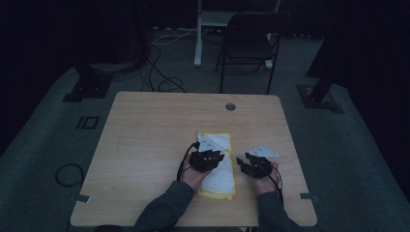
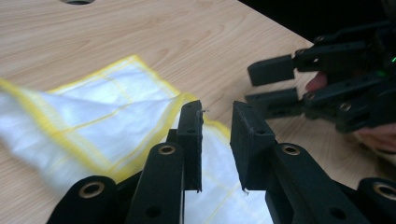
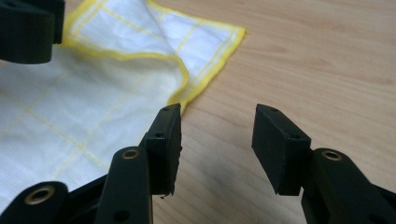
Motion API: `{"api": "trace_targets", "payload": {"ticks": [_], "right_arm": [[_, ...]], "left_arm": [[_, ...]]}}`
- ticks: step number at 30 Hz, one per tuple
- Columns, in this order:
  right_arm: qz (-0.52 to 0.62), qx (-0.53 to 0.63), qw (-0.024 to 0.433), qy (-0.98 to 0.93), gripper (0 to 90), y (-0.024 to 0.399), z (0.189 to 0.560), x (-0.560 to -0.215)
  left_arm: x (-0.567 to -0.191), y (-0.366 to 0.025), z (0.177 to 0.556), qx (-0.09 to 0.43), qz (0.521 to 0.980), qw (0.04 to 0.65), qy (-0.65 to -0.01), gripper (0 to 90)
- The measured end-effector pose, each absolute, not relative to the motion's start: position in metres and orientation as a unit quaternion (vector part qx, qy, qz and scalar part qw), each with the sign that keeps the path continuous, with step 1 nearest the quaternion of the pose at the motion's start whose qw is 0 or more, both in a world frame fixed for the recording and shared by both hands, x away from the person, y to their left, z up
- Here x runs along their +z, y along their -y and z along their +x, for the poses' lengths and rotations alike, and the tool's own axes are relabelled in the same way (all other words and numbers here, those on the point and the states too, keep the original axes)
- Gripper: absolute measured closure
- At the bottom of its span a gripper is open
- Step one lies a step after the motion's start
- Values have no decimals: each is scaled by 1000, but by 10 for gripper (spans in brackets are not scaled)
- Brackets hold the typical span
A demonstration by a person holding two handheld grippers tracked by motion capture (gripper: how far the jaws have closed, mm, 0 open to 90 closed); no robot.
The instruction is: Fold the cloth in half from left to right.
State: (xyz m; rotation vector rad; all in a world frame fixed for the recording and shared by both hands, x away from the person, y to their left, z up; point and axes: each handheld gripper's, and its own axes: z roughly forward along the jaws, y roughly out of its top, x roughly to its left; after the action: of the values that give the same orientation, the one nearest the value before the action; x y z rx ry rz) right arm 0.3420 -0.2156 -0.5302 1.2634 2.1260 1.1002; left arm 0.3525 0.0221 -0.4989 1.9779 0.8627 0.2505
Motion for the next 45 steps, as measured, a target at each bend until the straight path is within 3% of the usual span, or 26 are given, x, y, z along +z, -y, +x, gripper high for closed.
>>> {"api": "trace_targets", "payload": {"ticks": [13,45], "right_arm": [[419,404,216,-784,527,200,344,-518],[332,429,199,-816,576,136,361,-514]], "left_arm": [[-506,-56,341,112,801,457,-370,747],[-522,-87,305,124,807,439,-375,775]]}}
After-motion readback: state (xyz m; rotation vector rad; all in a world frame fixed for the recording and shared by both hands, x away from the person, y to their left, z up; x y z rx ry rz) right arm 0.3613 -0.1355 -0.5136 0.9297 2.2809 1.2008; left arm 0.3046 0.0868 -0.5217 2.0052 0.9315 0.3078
